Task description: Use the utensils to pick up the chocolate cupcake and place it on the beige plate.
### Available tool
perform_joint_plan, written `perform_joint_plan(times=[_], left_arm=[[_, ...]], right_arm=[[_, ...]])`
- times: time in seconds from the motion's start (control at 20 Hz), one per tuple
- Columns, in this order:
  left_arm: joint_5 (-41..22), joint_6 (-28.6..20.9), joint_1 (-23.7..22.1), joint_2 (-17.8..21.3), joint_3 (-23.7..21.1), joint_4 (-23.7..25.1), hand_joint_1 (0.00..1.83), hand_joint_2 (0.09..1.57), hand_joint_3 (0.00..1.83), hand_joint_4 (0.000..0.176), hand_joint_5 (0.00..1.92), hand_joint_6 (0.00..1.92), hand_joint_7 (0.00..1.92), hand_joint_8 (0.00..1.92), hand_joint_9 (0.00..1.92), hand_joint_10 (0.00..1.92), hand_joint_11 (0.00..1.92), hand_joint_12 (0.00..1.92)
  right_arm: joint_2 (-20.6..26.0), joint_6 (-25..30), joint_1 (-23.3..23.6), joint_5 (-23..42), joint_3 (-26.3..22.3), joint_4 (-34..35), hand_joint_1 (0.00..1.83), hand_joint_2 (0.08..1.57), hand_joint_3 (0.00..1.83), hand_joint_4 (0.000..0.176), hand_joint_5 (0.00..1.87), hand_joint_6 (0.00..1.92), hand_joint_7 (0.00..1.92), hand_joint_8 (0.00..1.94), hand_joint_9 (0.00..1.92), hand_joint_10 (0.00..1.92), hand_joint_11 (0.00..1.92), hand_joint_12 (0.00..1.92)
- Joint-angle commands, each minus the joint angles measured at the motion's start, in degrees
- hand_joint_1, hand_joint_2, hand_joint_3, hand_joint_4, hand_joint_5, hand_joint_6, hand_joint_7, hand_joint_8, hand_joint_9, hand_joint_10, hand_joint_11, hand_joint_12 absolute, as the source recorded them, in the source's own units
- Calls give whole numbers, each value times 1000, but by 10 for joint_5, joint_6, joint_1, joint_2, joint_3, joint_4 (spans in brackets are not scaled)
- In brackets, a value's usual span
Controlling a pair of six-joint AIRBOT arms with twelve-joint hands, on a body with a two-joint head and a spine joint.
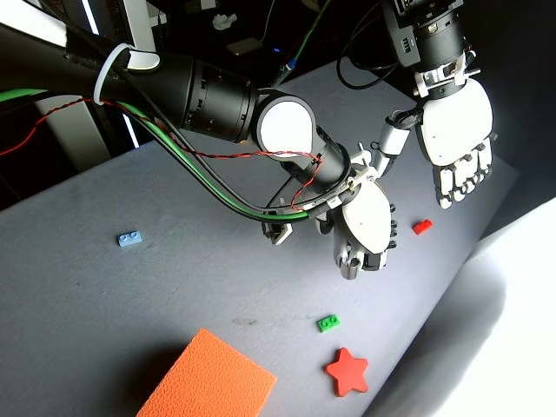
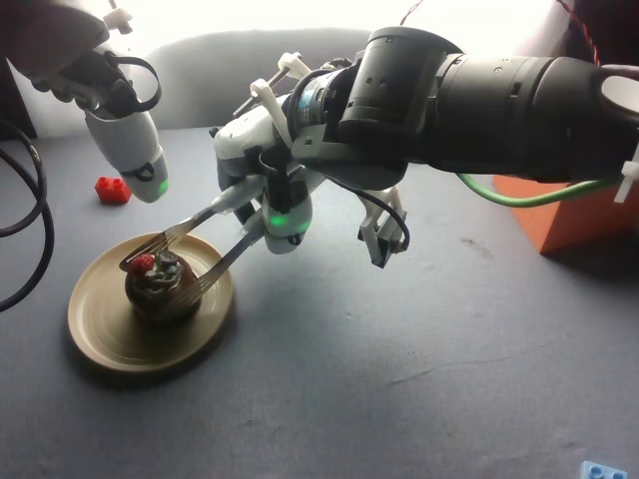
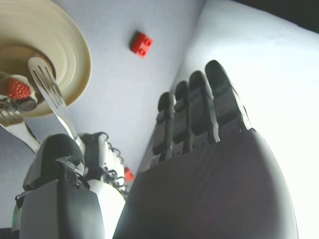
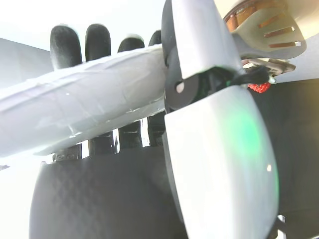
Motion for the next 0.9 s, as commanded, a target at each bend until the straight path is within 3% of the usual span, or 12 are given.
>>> perform_joint_plan(times=[0.0, 0.25, 0.5, 0.55, 0.6, 0.65, 0.7, 0.85], left_arm=[[-8, 5, -6, 1, 3, 41, 412, 1026, 0, 0, 141, 1, 137, 2, 141, 2, 0, 363], [-8, 6, -7, 1, 3, 41, 403, 1032, 3, 0, 130, 0, 115, 0, 140, 2, 0, 414], [-8, 6, -7, 1, 3, 41, 434, 1021, 0, 0, 133, 1, 115, 1, 132, 0, 0, 407], [-8, 6, -7, 1, 3, 41, 422, 1025, 2, 0, 128, 0, 104, 0, 126, 0, 0, 400], [-8, 6, -7, 1, 3, 41, 406, 1025, 1, 0, 133, 2, 108, 2, 133, 3, 0, 403], [-8, 6, -7, 1, 3, 41, 413, 1022, 0, 0, 146, 7, 123, 8, 141, 6, 0, 406], [-8, 6, -7, 1, 3, 41, 426, 1027, 1, 0, 152, 5, 136, 8, 144, 5, 0, 431], [-8, 6, -7, 1, 3, 41, 404, 1035, 3, 0, 141, 0, 134, 1, 147, 1, 0, 440]], right_arm=[[3, 4, 3, 45, 2, -10, 1156, 1250, 0, 0, 800, 1230, 659, 1530, 476, 1246, 433, 1526], [4, 27, 3, 44, 2, -10, 1162, 1250, 0, 0, 816, 1199, 643, 1558, 456, 1241, 420, 1484], [4, 30, 2, 43, 1, -10, 1139, 1262, 1, 0, 757, 1319, 658, 1505, 428, 1193, 394, 1494], [4, 30, 2, 43, 1, -10, 1109, 1238, 0, 0, 747, 1325, 546, 1084, 416, 1176, 360, 1503], [4, 30, 1, 43, 1, -10, 1142, 1255, 0, 0, 792, 1285, 605, 1436, 402, 1210, 338, 1547], [4, 30, 1, 43, 1, -10, 1108, 1237, 0, 0, 756, 1315, 516, 1104, 390, 1202, 333, 1539], [4, 31, 1, 43, 1, -10, 1103, 1230, 0, 0, 750, 1320, 531, 935, 396, 1182, 348, 1515], [6, 31, 1, 44, 1, -10, 1106, 1219, 1, 0, 766, 1295, 590, 792, 437, 1125, 368, 1477]])
